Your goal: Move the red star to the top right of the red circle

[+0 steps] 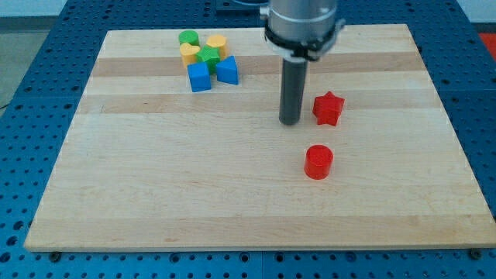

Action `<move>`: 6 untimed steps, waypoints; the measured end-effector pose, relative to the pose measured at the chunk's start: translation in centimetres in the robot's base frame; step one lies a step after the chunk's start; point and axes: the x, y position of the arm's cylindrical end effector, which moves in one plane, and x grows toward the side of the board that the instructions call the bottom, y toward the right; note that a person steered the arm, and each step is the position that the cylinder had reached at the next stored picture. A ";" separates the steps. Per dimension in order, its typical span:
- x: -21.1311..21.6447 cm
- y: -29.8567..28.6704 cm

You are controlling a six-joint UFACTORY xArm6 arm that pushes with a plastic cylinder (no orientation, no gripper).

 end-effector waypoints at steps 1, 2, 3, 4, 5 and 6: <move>-1.8 3.8; -0.4 10.8; 0.8 9.3; 2.8 7.5; 4.5 2.8; 8.8 6.1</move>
